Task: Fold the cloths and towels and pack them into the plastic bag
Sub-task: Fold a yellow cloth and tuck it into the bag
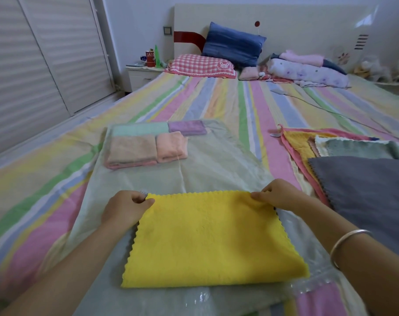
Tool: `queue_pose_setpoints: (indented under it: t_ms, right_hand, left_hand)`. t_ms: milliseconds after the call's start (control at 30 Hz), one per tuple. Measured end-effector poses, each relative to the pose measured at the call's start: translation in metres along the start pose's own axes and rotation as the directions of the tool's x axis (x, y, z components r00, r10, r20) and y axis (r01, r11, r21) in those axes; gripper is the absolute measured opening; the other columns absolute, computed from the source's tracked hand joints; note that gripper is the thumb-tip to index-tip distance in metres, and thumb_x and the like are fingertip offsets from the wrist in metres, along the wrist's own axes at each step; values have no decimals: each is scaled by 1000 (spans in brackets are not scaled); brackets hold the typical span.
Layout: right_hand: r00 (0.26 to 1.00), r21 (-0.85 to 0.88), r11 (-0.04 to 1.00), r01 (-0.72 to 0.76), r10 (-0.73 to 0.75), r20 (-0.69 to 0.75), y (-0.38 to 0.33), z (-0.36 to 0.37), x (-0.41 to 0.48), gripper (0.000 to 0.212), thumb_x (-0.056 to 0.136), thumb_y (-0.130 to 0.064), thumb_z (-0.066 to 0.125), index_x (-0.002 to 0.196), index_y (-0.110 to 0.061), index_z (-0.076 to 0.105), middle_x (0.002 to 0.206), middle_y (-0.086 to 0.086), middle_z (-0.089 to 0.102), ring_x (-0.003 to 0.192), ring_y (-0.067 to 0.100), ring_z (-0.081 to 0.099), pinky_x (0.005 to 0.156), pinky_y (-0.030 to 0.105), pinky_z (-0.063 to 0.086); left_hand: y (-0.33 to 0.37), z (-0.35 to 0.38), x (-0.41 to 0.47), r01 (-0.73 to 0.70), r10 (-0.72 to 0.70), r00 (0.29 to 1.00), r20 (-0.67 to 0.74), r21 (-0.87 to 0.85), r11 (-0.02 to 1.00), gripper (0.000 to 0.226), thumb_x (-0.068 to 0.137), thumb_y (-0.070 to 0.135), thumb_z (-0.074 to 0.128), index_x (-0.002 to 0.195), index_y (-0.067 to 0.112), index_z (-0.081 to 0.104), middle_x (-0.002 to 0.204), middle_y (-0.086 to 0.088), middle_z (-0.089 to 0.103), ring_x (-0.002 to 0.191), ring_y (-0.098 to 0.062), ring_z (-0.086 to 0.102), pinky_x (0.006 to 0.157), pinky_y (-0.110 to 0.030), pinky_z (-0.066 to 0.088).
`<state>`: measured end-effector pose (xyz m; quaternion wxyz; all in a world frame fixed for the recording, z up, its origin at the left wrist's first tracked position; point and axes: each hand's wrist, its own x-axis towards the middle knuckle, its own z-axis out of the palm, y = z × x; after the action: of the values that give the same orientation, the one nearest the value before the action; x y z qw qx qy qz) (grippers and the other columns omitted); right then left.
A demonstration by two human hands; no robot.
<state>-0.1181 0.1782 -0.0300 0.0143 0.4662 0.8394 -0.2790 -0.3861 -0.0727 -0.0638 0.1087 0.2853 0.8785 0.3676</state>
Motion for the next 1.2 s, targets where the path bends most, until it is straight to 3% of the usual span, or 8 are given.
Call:
queue_pose_setpoints:
  t_ms: [167,300,400,500,700,900,1067,1200]
  right_hand:
    - [974,176,984,-7,47,-221,-1,2,1,51,78,-57,70,61,-16,44,55,5,42,49,18,41,50,28,30]
    - [949,167,983,-75,122,-292,-5,15,3,62,80,-69,56,58,-16,32,51,0,34,48,20,40,51,28,31]
    - [964,167,980,-107,143,-223,-5,16,-2,63,82,-72,49,60,-15,37,56,1,40,53,20,47,52,29,37]
    - [975,82,987,-139,151,-165,3,11,-13,63,82,-72,49,60,-14,40,56,4,48,53,23,55,56,33,48]
    - [980,17,986,-166,167,-108,22,5,-42,62,84,-68,52,53,-14,46,52,2,59,55,22,59,63,31,49]
    - [997,66,995,-80,81,-15,34,18,-86,60,86,-48,65,53,-20,23,45,-6,22,40,12,26,47,27,19]
    - [995,187,978,-88,94,-25,42,19,-102,54,85,-32,66,54,-20,24,46,-7,19,40,10,20,44,25,15]
    - [990,35,997,-63,67,-127,39,26,-106,48,86,-45,65,60,-20,33,56,-6,32,52,12,34,51,27,25]
  left_hand:
    - [4,5,-5,-10,14,995,-101,40,999,21,81,34,74,64,29,62,72,8,66,76,-20,64,68,-32,49]
    - [12,14,-16,-103,154,966,-206,239,966,23,81,28,73,101,26,62,115,1,58,99,-23,59,70,-35,47]
    - [29,28,-33,-392,479,858,-184,367,843,38,79,21,71,116,15,60,131,-7,52,117,-29,52,87,-43,47]
    - [54,46,-57,-633,648,758,67,311,709,49,86,46,46,127,21,56,144,-1,47,130,-21,44,107,-37,35]
    - [66,76,-79,-738,521,656,547,319,595,87,78,74,-6,154,32,-1,159,8,-22,144,-5,-23,120,-38,-7]
    - [58,74,-83,-759,515,630,580,323,565,90,75,78,-15,152,33,-11,157,10,-27,140,0,-30,120,-36,-10]
    - [55,72,-91,-791,536,595,599,318,522,86,79,77,-12,152,32,-13,157,9,-27,140,-1,-31,119,-36,-9]
    - [53,72,-96,-786,527,602,600,330,523,89,77,80,-14,152,32,-14,156,8,-28,140,-2,-31,119,-36,-10]
